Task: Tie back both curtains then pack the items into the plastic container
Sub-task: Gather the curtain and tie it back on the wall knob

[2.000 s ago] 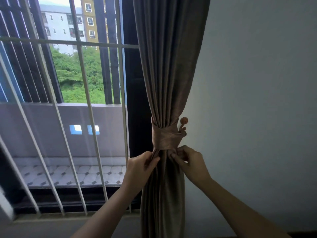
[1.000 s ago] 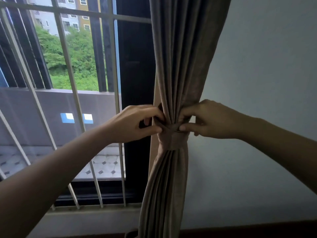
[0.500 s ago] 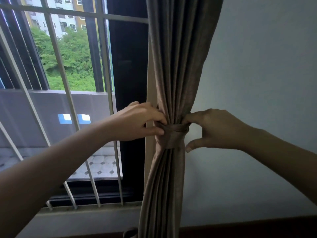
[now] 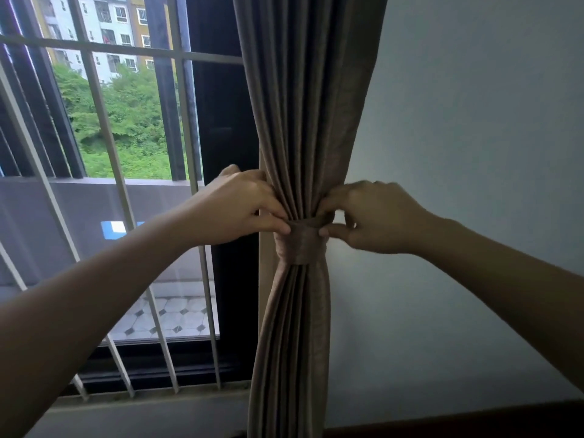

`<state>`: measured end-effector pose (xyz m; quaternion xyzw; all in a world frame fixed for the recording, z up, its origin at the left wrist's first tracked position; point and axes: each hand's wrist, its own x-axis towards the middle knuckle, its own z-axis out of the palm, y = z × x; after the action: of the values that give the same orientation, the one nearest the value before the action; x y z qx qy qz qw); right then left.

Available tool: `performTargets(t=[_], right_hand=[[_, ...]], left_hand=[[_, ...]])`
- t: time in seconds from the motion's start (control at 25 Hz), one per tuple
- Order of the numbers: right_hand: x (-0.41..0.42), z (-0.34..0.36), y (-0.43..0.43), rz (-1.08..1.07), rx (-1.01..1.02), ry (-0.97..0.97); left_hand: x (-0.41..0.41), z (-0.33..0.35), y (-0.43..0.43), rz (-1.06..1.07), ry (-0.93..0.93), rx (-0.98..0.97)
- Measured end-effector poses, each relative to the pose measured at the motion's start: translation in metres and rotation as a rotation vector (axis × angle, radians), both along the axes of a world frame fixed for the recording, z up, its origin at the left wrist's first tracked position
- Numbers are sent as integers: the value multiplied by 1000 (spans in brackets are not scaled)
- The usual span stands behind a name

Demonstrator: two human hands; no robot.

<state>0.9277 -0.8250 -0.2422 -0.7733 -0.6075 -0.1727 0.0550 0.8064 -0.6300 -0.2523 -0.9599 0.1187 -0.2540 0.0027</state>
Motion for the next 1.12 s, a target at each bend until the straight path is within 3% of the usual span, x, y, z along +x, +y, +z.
performTargets(t=[0.12,0.16,0.32,0.48,0.6,0.68,0.8,0.92,1.0,1.12], right_hand=[[4,10,-5,84,439,180],[10,8,-10,73,466,155],[29,-10,-18,67,187,-26],[28,-5,-4,46,113,-105],[25,0,6,28,94,-207],[26,0,9,-24,181,-151],[27,-27,3,-178,463,144],[19,-82,-6,-289,373,332],[9,-108,0,-316,264,415],[7,-118,20,-325,325,495]], left_hand=[[-19,-8,7,-46,-309,-280],[-22,-13,11,-47,-369,-335],[-19,-28,19,-25,-242,-211],[-7,-9,23,-14,-129,-11],[-2,11,30,-49,-189,137],[-4,7,26,-49,-287,-44],[-21,-38,14,109,-476,-407],[-32,-89,0,224,-178,-608],[-23,-106,-9,293,11,-554],[-9,-111,-26,370,47,-525]])
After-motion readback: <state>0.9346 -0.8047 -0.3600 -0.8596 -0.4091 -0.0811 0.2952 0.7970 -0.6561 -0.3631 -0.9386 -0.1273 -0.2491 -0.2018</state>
